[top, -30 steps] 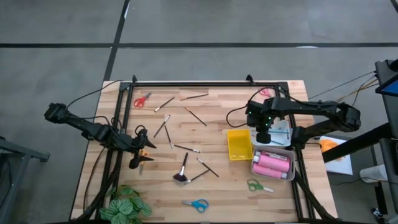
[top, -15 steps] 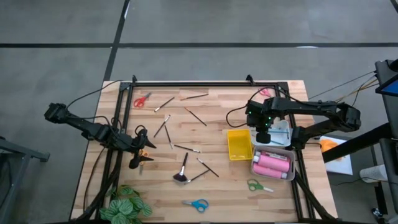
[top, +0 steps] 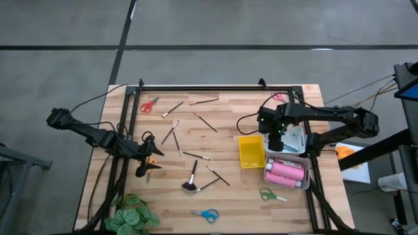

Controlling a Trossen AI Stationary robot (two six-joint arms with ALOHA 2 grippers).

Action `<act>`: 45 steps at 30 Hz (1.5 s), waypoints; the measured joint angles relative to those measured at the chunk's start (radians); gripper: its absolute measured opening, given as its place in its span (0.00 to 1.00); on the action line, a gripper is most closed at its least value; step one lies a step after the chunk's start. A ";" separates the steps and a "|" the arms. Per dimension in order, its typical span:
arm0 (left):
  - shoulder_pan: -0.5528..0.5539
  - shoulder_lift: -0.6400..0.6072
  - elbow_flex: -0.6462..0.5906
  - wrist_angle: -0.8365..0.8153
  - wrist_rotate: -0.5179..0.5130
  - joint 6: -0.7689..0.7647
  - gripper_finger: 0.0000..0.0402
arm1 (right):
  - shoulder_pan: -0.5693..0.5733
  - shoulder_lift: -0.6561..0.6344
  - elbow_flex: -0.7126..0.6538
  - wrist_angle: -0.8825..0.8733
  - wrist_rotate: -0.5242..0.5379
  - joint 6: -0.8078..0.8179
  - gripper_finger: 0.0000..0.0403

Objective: Pick & Place Paint Supplies
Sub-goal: Put the black paint brush into the white bin

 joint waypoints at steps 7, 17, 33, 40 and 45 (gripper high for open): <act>0.000 0.000 0.000 0.000 0.000 0.000 0.75 | 0.000 0.000 0.000 -0.001 0.003 0.100 0.38; 0.000 0.000 0.000 0.000 0.000 0.000 0.75 | -0.003 -0.003 0.159 -0.034 0.004 0.231 0.39; 0.000 0.000 0.000 0.000 0.000 0.000 0.75 | -0.086 0.250 0.625 0.216 -0.004 0.372 0.39; 0.000 0.000 0.000 0.000 0.000 0.000 0.75 | -0.065 0.538 0.827 0.217 -0.007 0.413 0.39; 0.000 0.000 0.000 0.000 0.000 0.000 0.75 | -0.056 0.713 0.918 0.206 -0.014 0.397 0.39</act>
